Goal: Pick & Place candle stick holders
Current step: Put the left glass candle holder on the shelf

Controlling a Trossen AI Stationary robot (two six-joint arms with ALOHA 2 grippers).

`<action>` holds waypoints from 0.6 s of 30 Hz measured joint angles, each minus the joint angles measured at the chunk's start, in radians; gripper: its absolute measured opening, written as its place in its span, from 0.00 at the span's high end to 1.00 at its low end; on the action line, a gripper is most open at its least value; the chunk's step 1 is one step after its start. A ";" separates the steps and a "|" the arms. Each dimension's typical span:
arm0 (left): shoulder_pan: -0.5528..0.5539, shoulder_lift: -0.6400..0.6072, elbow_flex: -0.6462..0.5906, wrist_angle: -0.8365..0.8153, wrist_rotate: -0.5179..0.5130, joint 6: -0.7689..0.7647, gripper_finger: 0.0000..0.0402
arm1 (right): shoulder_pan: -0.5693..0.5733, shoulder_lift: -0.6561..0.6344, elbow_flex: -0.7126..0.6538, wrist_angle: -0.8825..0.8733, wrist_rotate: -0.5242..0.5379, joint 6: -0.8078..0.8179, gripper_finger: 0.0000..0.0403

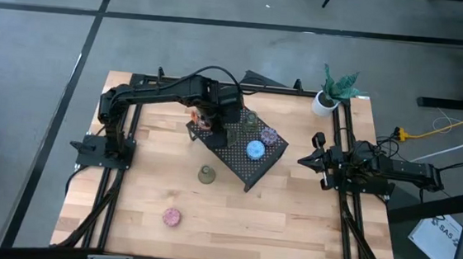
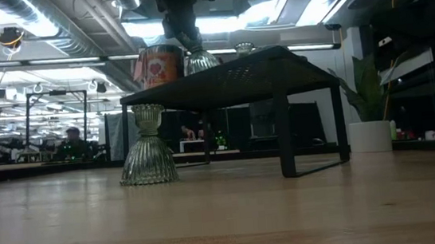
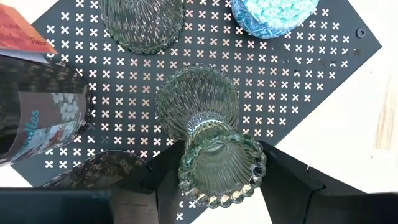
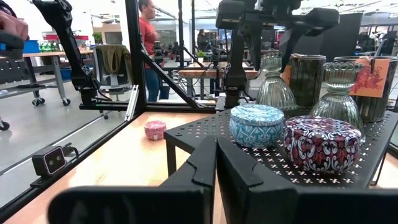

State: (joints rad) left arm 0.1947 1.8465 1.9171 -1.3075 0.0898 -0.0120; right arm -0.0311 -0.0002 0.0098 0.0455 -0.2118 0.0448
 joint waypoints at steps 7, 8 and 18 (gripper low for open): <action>0.000 0.001 0.000 0.000 -0.001 0.000 0.54 | 0.000 0.000 0.000 0.000 0.000 0.000 0.96; 0.000 0.001 0.000 -0.001 -0.005 0.000 0.53 | 0.000 0.000 0.000 0.000 0.000 0.000 0.96; 0.000 0.005 -0.002 -0.001 -0.024 -0.001 0.48 | 0.000 0.000 0.000 0.000 0.000 0.000 0.96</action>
State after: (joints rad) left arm 0.1944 1.8515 1.9152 -1.3083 0.0658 -0.0127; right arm -0.0311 -0.0002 0.0097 0.0456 -0.2119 0.0448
